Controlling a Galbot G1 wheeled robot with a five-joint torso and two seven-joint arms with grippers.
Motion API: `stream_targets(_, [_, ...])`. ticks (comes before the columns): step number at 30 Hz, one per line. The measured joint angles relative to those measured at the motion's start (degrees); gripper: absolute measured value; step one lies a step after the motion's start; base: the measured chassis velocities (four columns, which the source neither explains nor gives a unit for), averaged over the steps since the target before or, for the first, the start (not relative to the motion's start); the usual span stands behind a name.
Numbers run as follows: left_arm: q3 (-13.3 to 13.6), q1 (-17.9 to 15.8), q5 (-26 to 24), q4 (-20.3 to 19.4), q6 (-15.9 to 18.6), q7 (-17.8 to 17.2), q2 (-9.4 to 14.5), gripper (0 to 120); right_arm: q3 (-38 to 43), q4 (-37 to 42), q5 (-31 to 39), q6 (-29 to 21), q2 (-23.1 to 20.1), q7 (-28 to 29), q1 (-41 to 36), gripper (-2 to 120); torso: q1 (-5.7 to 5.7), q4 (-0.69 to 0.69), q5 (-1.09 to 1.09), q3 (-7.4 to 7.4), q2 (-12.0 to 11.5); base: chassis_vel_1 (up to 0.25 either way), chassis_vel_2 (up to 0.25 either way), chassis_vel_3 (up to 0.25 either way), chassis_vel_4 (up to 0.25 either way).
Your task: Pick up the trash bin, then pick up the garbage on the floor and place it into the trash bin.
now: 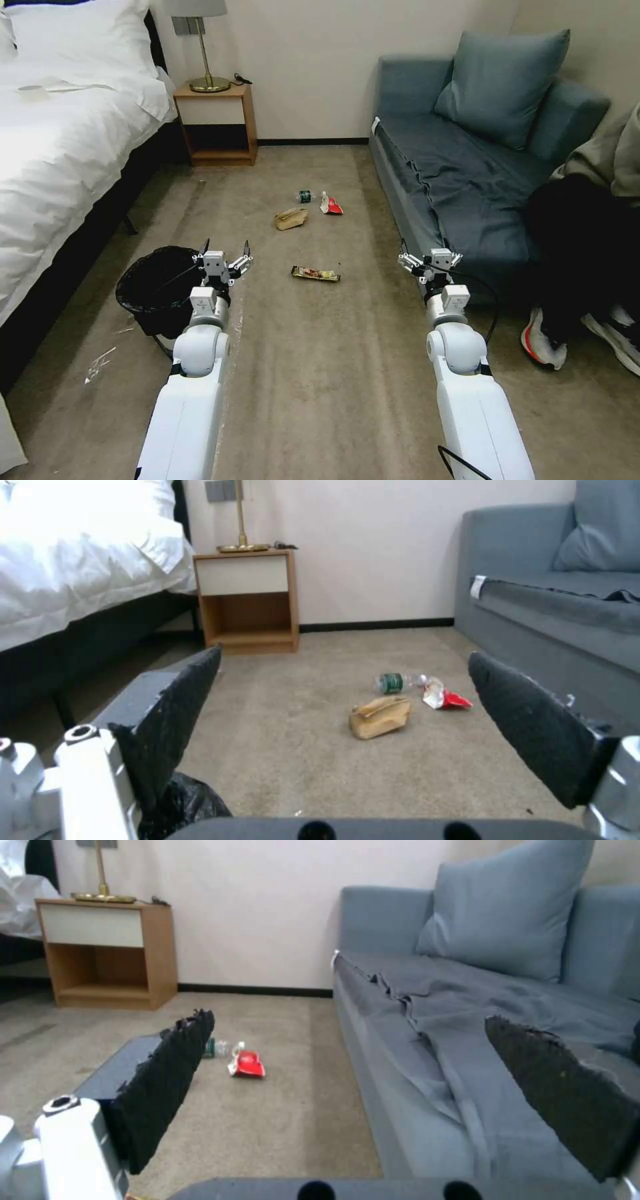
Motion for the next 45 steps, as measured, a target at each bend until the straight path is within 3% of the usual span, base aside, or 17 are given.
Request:
stream_targets(41, [0.0,0.0,0.0,0.0,0.0,0.0,0.0,99,0.0,0.0,0.0,0.0,0.0,0.0,0.0,100,0.0,0.0,0.0,0.0,0.0,0.0,0.0,0.0,0.0])
stream_targets(45, [-0.3,0.5,-0.1,-0.7,0.2,0.0,0.0,99,1.8,3.2,0.7,-0.1,-0.1,-0.2,-3.2,100,0.0,0.0,0.0,0.0,0.0,0.0,0.0,0.0,0.0])
